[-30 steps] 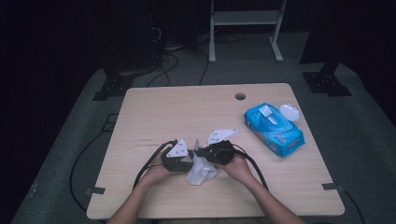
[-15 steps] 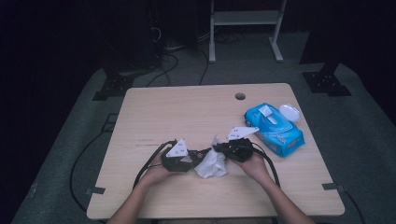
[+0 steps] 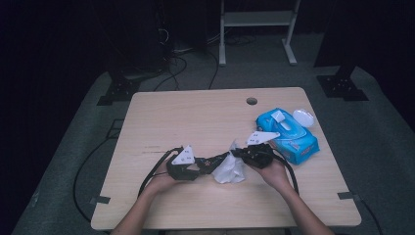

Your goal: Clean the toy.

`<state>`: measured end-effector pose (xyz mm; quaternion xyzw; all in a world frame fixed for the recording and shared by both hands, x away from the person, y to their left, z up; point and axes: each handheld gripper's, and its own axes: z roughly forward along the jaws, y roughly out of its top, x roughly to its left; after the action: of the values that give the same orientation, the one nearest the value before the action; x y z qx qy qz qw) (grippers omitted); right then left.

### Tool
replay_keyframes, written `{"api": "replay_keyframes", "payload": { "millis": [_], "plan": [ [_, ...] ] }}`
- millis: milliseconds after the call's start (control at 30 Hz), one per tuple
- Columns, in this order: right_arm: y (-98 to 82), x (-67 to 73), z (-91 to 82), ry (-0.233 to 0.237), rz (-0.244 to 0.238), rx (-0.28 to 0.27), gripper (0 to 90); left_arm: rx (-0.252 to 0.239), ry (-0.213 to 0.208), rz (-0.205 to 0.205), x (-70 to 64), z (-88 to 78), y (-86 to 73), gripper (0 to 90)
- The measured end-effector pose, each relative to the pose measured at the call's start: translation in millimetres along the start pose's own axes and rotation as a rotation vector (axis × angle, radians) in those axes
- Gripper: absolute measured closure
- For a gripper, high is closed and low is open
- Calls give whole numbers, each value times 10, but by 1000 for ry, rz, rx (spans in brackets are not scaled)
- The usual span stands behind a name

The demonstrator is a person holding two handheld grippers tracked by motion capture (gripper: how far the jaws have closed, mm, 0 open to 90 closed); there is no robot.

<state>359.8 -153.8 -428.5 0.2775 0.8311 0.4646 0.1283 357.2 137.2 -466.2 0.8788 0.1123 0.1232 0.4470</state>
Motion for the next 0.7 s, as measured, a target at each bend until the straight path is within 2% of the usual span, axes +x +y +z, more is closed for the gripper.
{"api": "replay_keyframes", "payload": {
  "millis": [67, 200, 367, 433, 533, 633, 700],
  "plan": [
    [-13, 16, 24, 15, 12, -8, 877, 1, 1, 4, -2, 1, 2, 582],
    [40, 107, 115, 44, -17, -8, 876, 3, 3, 7, 0, -23, -9, 583],
    [-13, 14, 37, 8, -13, -4, 877, 1, 3, 13, 9, -52, -21, 584],
    [-51, -38, -21, 6, 19, -14, 878, 0, -3, 15, 6, -53, -9, 584],
    [-37, -5, -8, -1, 5, -10, 878, 9, -7, 17, -7, -40, -11, 582],
    [1, 88, 76, 25, -18, -14, 877, 12, -6, 19, 8, -57, -17, 583],
    [15, 86, 84, 35, -19, -11, 878, 13, -7, 15, 22, -78, -34, 584]
  ]
}}
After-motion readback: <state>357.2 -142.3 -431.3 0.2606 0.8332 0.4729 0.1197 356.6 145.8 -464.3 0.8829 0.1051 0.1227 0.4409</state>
